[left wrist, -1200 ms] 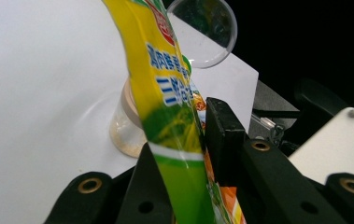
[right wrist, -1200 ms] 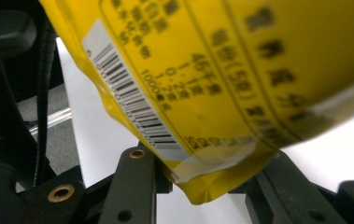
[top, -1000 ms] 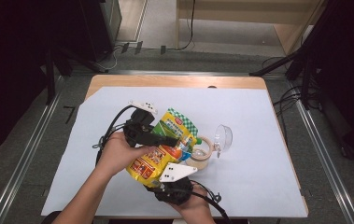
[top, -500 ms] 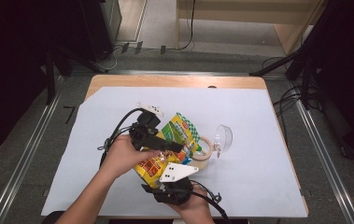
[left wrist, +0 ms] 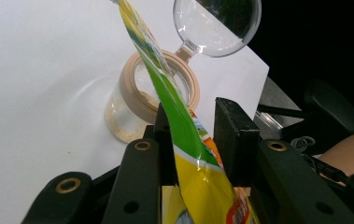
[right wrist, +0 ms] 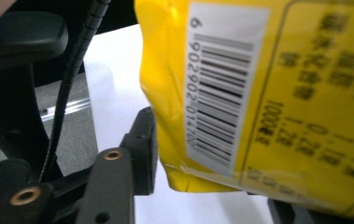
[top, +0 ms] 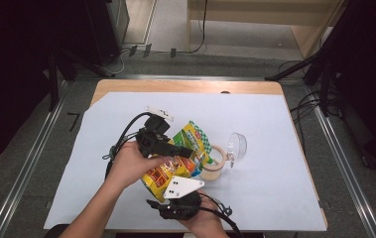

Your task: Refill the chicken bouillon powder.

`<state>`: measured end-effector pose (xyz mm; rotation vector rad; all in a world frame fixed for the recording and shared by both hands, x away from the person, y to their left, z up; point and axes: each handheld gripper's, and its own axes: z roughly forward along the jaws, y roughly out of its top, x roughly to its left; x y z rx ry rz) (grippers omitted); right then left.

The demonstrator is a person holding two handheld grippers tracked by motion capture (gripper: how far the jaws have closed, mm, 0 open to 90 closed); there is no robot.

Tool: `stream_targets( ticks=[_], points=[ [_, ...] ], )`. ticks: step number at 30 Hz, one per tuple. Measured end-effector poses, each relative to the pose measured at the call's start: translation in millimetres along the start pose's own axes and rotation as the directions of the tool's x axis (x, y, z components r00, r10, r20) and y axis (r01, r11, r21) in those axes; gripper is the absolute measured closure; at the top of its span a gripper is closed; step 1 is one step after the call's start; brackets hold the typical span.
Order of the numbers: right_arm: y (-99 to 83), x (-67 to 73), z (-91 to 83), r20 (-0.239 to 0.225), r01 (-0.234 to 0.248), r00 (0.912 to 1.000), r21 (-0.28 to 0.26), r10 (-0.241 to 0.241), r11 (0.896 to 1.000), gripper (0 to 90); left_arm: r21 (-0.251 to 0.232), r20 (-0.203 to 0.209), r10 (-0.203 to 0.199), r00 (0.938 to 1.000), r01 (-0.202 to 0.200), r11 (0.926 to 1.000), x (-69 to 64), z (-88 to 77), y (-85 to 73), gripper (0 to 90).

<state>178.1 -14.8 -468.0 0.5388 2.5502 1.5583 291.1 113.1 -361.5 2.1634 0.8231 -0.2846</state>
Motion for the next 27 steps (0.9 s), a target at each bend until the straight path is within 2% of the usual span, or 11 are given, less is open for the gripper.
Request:
stream_targets(
  ticks=[3, 5, 10, 13, 15, 17, 20, 25, 27],
  points=[
    [2.0, -0.3, -0.6, 0.006, 0.005, 1.0000, 0.010, -0.005, 1.000, 63.3, 0.011, 0.003, -0.002, 1.0000, 0.002, 0.9999, -1.0, 0.4, 2.6, 71.3],
    [3.4, -0.6, -0.6, 0.006, -0.001, 1.0000, 0.012, 0.001, 1.000, 63.7, 0.033, 0.021, -0.014, 0.9997, 0.013, 0.9994, -1.2, 1.5, 4.6, 69.4],
    [7.0, -1.0, -3.6, -0.005, -0.016, 0.9999, 0.009, 0.016, 1.000, 63.8, 0.038, 0.031, -0.023, 0.9993, 0.022, 0.9990, -1.5, -0.7, 7.3, 67.1],
    [11.4, -6.3, -7.9, -0.023, -0.058, 0.9981, -0.007, 0.058, 0.998, 63.8, 0.048, 0.018, -0.059, 0.9981, 0.058, 0.9972, 1.6, -1.0, 14.7, 69.3],
    [14.7, -10.6, -9.0, -0.023, -0.068, 0.9974, -0.011, 0.068, 0.998, 63.7, 0.033, 0.025, -0.074, 0.9970, 0.073, 0.9968, 2.8, -2.5, 18.4, 69.8],
    [17.4, -12.2, -10.0, -0.024, -0.075, 0.9969, -0.006, 0.075, 0.997, 63.7, 0.034, 0.031, -0.083, 0.9961, 0.082, 0.9960, 4.1, -3.5, 21.2, 69.6],
    [21.6, -15.3, -10.6, -0.026, -0.082, 0.9963, -0.003, 0.082, 0.997, 63.6, 0.047, 0.013, -0.083, 0.9965, 0.082, 0.9955, 3.7, -4.7, 26.6, 72.1],
    [21.9, -14.9, -12.4, -0.035, -0.061, 0.9976, -0.020, 0.060, 0.998, 63.4, 0.037, 0.027, -0.096, 0.9950, 0.095, 0.9947, 3.6, -6.5, 23.3, 73.3],
    [20.6, -13.2, -11.6, -0.046, -0.060, 0.9972, -0.008, 0.060, 0.998, 63.2, 0.046, 0.019, -0.098, 0.9950, 0.097, 0.9942, 4.0, -5.0, 21.5, 73.1]
  ],
)
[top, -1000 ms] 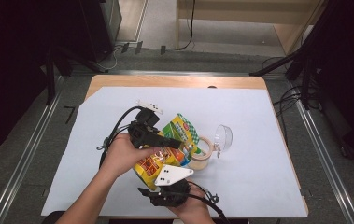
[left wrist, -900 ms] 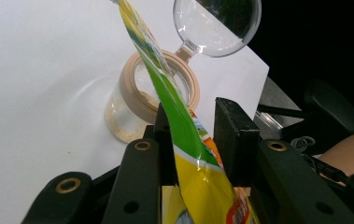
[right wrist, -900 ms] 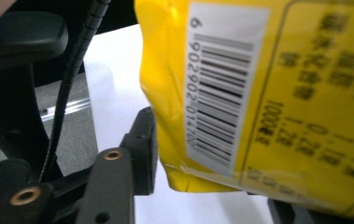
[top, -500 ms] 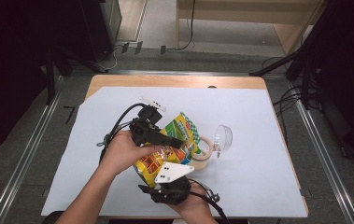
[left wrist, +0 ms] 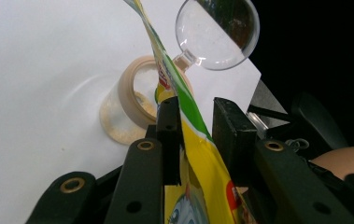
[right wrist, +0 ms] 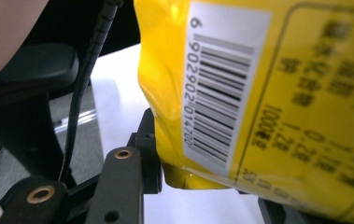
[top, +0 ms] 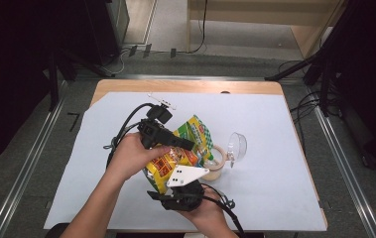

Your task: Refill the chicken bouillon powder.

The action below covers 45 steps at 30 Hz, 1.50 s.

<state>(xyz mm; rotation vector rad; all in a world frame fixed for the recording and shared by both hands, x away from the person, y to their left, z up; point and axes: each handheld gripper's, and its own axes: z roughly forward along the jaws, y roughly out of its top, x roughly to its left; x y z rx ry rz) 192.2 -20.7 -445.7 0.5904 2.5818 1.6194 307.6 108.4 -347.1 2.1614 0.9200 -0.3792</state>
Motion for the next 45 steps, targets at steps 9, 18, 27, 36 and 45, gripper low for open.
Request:
stream_targets(
  ticks=[9, 18, 27, 36, 45],
  points=[
    [-3.3, 0.7, 4.5, -0.006, 0.014, 0.9999, 0.033, -0.014, 0.999, 58.7, 0.008, 0.016, -0.006, 0.9999, 0.006, 1.0000, 6.5, 2.9, -1.7, 73.7],
    [-2.4, 1.6, 3.1, 0.006, 0.018, 0.9998, 0.039, -0.018, 0.999, 65.2, 0.000, 0.030, 0.001, 0.9996, -0.001, 1.0000, 5.1, 2.8, 0.9, 74.4],
    [-0.1, 0.9, -0.4, 0.028, -0.025, 0.9993, 0.015, 0.025, 1.000, 65.4, -0.022, 0.036, 0.012, 0.9993, -0.011, 0.9997, 0.5, -2.9, 1.5, 68.2],
    [2.8, -2.7, -2.5, 0.006, -0.080, 0.9968, -0.013, 0.080, 0.997, 65.2, -0.010, -0.003, 0.016, 0.9999, -0.016, 0.9998, -3.0, -7.9, 1.8, 72.6],
    [4.9, -1.2, 0.7, -0.011, -0.055, 0.9984, -0.007, 0.055, 0.998, 61.1, -0.016, -0.018, 0.013, 0.9998, -0.013, 0.9998, -4.2, -9.7, 2.3, 75.2]
  ],
)
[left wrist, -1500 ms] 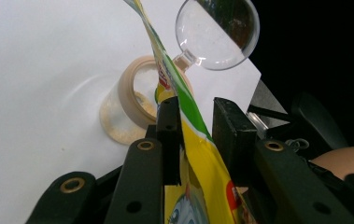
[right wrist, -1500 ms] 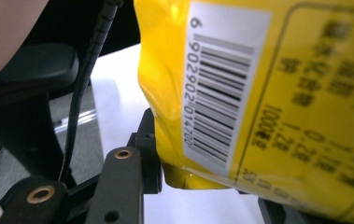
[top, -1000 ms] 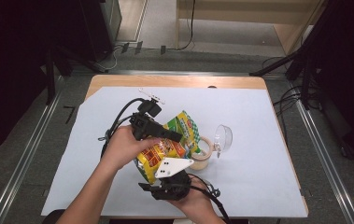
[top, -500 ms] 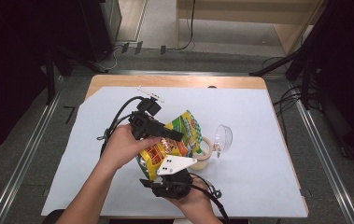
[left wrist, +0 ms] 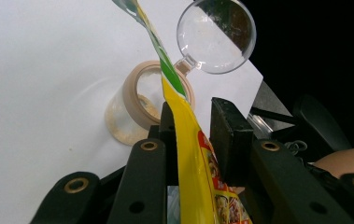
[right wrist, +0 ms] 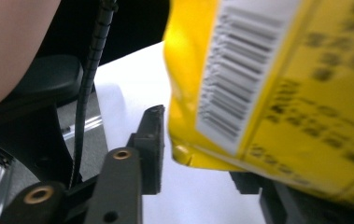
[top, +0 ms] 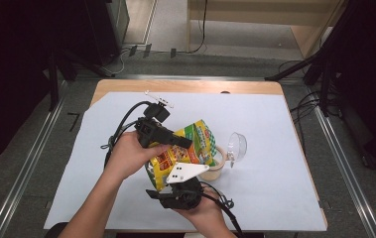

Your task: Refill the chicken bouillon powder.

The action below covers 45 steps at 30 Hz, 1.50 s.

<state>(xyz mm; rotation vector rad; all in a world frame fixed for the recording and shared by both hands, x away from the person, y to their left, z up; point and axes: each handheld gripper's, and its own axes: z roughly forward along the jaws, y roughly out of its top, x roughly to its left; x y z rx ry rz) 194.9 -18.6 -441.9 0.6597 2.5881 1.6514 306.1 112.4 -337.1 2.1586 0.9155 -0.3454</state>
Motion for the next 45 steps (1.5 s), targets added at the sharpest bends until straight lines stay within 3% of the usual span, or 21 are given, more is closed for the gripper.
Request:
stream_targets(
  ticks=[4, 7, 17, 36, 40, 44, 45],
  points=[
    [0.0, 2.2, 0.5, 0.014, 0.038, 0.9992, 0.006, -0.038, 0.999, 62.8, 0.001, 0.000, 0.002, 1.0000, -0.002, 1.0000, -0.7, -0.9, 0.5, 75.2],
    [0.9, 1.1, 0.4, 0.025, 0.032, 0.9992, 0.006, -0.032, 0.999, 67.7, -0.004, -0.003, 0.010, 0.9999, -0.010, 0.9999, -2.4, -1.0, 1.3, 75.0],
    [6.8, 0.3, 1.2, 0.027, 0.022, 0.9994, -0.016, -0.021, 1.000, 67.9, -0.035, -0.029, 0.043, 0.9986, -0.044, 0.9984, -7.1, -7.2, 2.6, 72.5],
    [0.4, -4.3, 5.4, 0.012, -0.009, 0.9999, -0.040, 0.010, 0.999, 69.0, -0.030, -0.062, 0.084, 0.9946, -0.086, 0.9959, -18.2, -2.5, 4.1, 74.0],
    [-1.7, -4.2, 6.3, 0.010, -0.015, 0.9998, -0.036, 0.015, 0.999, 69.1, -0.024, -0.046, 0.075, 0.9961, -0.077, 0.9968, -16.9, -1.2, 4.0, 75.9],
    [-0.3, -4.1, 4.6, 0.020, -0.004, 0.9998, -0.034, 0.004, 0.999, 70.1, -0.020, -0.050, 0.100, 0.9937, -0.101, 0.9947, -12.3, -0.5, 7.4, 78.7],
    [1.5, -5.1, 3.3, 0.019, -0.001, 0.9998, -0.036, 0.002, 0.999, 70.1, -0.020, -0.044, 0.086, 0.9953, -0.087, 0.9960, -9.9, -0.8, 10.2, 79.2]
  ],
)
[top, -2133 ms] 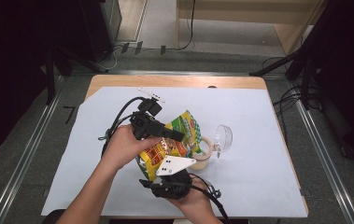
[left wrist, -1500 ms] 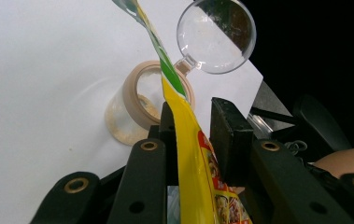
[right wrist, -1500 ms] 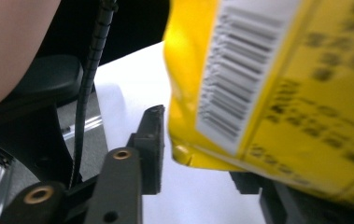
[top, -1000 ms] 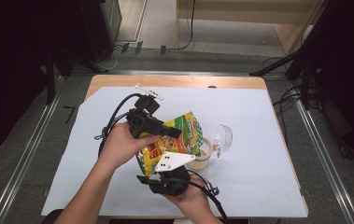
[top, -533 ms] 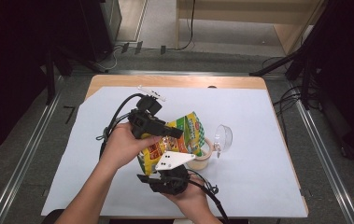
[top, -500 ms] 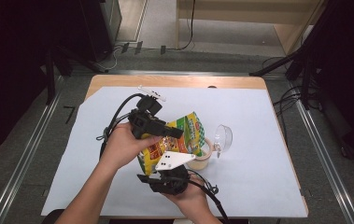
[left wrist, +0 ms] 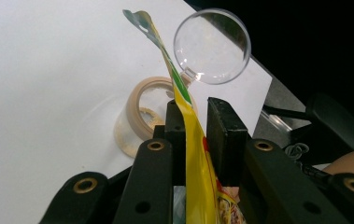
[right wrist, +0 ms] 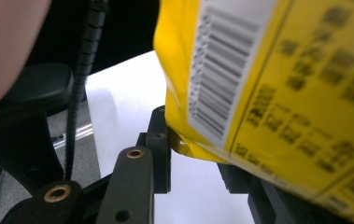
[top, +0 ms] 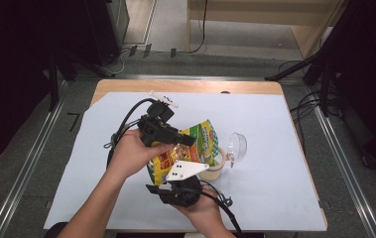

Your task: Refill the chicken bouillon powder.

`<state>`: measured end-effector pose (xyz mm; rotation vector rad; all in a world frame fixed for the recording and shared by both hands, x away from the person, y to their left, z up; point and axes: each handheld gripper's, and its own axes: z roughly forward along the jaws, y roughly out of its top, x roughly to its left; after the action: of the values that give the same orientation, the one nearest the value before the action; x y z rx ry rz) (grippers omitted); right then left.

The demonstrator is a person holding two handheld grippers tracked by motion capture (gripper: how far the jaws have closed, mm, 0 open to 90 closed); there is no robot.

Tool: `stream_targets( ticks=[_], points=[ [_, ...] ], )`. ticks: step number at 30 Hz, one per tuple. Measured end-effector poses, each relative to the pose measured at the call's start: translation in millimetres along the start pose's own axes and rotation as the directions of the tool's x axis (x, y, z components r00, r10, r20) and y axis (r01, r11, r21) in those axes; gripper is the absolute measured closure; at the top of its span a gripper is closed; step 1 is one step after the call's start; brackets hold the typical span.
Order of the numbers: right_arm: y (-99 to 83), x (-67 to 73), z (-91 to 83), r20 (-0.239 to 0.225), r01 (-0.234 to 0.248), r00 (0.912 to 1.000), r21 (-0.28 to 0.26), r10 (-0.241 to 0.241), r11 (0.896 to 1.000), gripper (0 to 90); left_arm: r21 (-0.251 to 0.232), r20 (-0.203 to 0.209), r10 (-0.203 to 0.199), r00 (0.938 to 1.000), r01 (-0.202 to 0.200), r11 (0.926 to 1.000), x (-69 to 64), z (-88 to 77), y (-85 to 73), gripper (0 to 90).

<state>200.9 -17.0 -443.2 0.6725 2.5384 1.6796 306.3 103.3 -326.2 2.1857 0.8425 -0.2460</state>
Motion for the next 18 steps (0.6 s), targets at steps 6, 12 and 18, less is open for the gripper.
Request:
stream_targets(
  ticks=[6, 12, 18],
  points=[
    [11.7, -10.7, -2.2, -0.017, -0.034, 0.9993, -0.001, 0.034, 0.999, 70.2, 0.013, -0.004, -0.013, 0.9999, 0.013, 0.9998, 5.2, 0.2, 14.8, 79.1],
    [11.1, -16.2, 1.4, -0.025, -0.043, 0.9988, -0.008, 0.043, 0.999, 70.3, 0.012, -0.011, -0.027, 0.9996, 0.027, 0.9996, 11.2, 2.6, 14.9, 79.1],
    [14.4, -19.3, 3.6, -0.030, -0.029, 0.9991, 0.006, 0.029, 1.000, 70.2, -0.022, -0.022, -0.026, 0.9994, 0.025, 0.9995, 13.7, -1.7, 13.3, 78.7]
  ],
)
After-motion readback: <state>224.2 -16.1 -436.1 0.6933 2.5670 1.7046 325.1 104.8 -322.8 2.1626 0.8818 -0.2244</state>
